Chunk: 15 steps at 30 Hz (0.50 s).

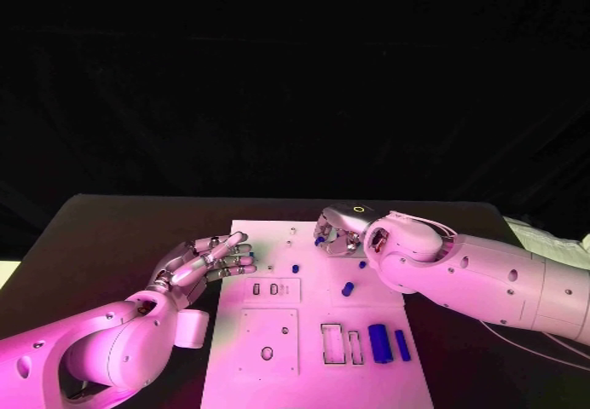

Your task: Assemble the parts on the task board

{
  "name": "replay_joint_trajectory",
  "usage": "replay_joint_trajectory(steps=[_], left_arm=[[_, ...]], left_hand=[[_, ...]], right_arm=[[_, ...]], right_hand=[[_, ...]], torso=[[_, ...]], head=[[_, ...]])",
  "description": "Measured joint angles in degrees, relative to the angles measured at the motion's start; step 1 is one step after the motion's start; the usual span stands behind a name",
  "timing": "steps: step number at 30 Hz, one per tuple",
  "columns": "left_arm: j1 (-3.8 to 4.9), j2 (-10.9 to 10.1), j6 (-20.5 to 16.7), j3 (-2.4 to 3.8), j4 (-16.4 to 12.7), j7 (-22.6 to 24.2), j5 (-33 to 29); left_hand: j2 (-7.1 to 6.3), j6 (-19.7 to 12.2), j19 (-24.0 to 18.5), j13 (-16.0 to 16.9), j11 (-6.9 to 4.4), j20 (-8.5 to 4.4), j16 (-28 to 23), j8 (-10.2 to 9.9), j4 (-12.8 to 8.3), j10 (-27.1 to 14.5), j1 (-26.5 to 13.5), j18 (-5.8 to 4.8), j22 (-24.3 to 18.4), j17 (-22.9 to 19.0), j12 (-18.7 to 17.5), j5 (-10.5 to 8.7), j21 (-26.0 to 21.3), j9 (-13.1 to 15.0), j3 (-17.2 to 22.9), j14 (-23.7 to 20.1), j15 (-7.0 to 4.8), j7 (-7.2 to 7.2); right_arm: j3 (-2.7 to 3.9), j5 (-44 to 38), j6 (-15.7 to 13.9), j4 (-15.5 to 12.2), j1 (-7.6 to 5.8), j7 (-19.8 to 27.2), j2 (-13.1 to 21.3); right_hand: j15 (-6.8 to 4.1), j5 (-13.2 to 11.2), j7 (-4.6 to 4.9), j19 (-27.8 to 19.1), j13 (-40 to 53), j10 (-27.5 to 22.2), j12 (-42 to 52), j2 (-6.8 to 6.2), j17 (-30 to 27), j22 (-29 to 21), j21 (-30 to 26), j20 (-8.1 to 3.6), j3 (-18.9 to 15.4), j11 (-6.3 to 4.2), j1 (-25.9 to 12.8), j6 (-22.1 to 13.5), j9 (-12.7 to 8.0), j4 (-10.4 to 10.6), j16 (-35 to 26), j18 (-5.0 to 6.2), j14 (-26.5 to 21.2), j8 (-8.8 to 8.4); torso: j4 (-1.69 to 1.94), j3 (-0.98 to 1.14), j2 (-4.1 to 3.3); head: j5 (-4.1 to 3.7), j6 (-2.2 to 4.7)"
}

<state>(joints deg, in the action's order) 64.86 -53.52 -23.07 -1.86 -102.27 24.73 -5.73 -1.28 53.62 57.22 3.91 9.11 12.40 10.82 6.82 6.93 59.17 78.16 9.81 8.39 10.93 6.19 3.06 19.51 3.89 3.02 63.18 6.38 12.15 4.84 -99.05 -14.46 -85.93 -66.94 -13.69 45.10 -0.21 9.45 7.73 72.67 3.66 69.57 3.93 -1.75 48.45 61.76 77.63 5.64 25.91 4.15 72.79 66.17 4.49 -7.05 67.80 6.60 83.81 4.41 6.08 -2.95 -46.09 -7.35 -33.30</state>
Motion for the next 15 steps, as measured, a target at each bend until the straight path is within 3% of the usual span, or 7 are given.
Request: replay_joint_trajectory(steps=[5, 15], left_arm=[[0.01, -0.02, 0.07, 0.01, 0.07, -0.11, -0.01], [0.02, -0.03, 0.24, 0.01, 0.01, -0.23, -0.02]], left_hand=[[0.00, 0.00, 0.00, 0.00, 0.00, 0.00, 0.00, 0.00, 0.00, 0.00, 0.00, 0.01, 0.00, 0.07, -0.08, 0.00, 0.00, 0.00, 0.00, 0.00, 0.00, 0.00], [0.00, 0.00, 0.00, 0.00, 0.00, 0.00, 0.00, 0.00, 0.00, 0.00, 0.00, 0.00, 0.00, 0.11, -0.08, 0.00, 0.00, 0.00, 0.00, 0.00, 0.00, 0.00]], right_arm=[[0.71, 0.14, -3.12, -0.50, -0.01, 0.01, -0.70], [0.96, 0.10, -6.39, 2.20, -0.03, -0.73, -4.02]], right_hand=[[0.00, 0.45, 0.00, 0.00, 0.00, 0.00, -0.07, -0.23, 0.00, 0.14, 0.00, 0.00, 0.42, 0.00, 0.23, 0.00, 0.24, -0.07, 0.00, 0.00, 0.00, 0.00], [0.00, -0.29, 0.00, 0.00, -0.09, -0.01, -0.24, -0.54, 0.00, 0.27, 0.27, 0.00, 1.07, 0.01, 0.53, -0.01, 0.06, 0.26, 0.34, 0.00, 0.00, -0.31]], torso=[[0.30, -0.15, -0.07], [0.73, -0.34, -0.23]], head=[[-0.14, 0.32], [-0.27, 0.68]])
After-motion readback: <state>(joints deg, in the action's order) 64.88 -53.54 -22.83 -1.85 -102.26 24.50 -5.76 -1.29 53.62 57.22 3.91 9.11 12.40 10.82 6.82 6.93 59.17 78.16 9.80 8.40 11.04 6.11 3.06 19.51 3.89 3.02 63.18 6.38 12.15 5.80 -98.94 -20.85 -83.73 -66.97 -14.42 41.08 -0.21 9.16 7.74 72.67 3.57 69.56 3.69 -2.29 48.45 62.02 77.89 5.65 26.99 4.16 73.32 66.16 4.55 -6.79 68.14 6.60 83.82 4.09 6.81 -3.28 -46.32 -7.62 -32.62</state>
